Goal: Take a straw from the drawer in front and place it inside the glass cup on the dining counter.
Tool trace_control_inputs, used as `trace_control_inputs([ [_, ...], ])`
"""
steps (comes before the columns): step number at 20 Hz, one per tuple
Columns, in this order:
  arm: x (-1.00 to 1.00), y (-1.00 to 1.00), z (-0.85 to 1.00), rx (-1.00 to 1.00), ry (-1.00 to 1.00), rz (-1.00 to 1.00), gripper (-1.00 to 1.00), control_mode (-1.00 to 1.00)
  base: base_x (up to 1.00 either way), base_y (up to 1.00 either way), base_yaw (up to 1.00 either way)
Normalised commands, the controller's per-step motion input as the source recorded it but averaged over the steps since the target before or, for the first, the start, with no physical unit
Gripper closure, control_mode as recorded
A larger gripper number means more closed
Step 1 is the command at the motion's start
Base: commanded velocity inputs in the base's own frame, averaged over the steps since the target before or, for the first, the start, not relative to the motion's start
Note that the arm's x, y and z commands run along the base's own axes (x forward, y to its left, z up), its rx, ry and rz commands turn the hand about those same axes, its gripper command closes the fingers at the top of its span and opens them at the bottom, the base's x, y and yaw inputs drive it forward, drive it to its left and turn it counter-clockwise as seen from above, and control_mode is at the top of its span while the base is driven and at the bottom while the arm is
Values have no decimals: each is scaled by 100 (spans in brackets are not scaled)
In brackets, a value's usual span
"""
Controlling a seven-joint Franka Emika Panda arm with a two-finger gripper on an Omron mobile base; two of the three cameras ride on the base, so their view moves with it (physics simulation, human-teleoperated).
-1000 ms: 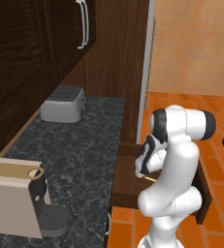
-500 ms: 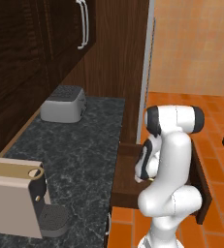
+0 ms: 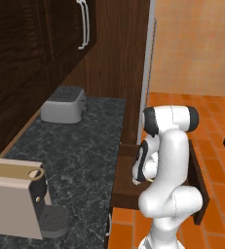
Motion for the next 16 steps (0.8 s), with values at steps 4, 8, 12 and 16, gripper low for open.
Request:
trace_control_inputs([
  [4, 13, -1, -38, 2, 7, 4, 100, -100, 0, 0, 0],
  [8, 1, -19, -23, 4, 10, 0, 100, -100, 0, 0, 0],
  [12, 4, -27, -8, 5, 13, 0, 100, -100, 0, 0, 0],
  [16, 0, -29, 0, 4, 8, 0, 100, -100, 0, 0, 0],
])
